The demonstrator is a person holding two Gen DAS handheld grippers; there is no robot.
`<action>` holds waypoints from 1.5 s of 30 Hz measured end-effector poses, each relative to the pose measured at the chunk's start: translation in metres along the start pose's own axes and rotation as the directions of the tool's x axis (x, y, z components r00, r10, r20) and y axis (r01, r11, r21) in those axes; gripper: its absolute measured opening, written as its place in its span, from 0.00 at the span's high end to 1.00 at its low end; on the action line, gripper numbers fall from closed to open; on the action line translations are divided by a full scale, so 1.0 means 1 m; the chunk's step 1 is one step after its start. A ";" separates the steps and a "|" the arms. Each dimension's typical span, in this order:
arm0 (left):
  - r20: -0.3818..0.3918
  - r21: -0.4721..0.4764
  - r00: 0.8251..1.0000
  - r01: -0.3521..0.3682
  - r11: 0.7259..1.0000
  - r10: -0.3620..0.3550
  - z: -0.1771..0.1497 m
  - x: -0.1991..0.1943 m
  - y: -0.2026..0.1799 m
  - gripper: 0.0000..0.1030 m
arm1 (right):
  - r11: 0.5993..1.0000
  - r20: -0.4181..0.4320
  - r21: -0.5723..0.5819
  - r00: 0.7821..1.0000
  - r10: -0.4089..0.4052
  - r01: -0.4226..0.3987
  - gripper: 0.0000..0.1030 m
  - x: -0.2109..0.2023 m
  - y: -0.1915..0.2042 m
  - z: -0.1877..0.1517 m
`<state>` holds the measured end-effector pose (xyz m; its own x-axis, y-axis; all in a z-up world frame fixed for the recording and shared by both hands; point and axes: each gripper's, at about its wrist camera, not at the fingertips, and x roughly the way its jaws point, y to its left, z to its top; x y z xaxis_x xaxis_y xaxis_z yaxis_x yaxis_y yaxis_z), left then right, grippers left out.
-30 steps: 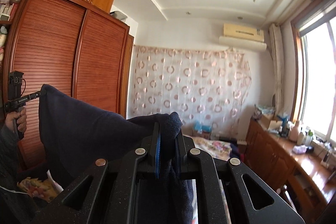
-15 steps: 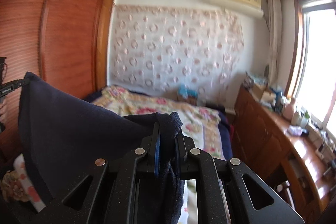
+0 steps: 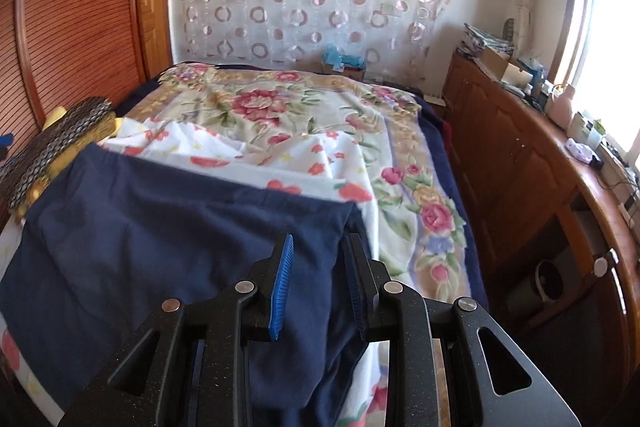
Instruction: Fold small clothes
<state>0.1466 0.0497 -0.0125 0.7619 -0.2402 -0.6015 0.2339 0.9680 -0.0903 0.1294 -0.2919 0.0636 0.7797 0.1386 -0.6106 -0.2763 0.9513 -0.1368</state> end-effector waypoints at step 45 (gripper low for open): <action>-0.169 0.097 0.985 0.048 0.994 -0.032 -0.051 0.032 -0.064 0.91 | 1.000 -0.094 -0.011 0.996 -0.008 0.007 0.69 0.080 -0.043 -0.056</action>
<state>0.1252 -0.0167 -0.0665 0.6414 -0.2551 -0.7236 0.3281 0.9437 -0.0419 0.1721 -0.3366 -0.0227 0.7256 0.1049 -0.6800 -0.2775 0.9490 -0.1496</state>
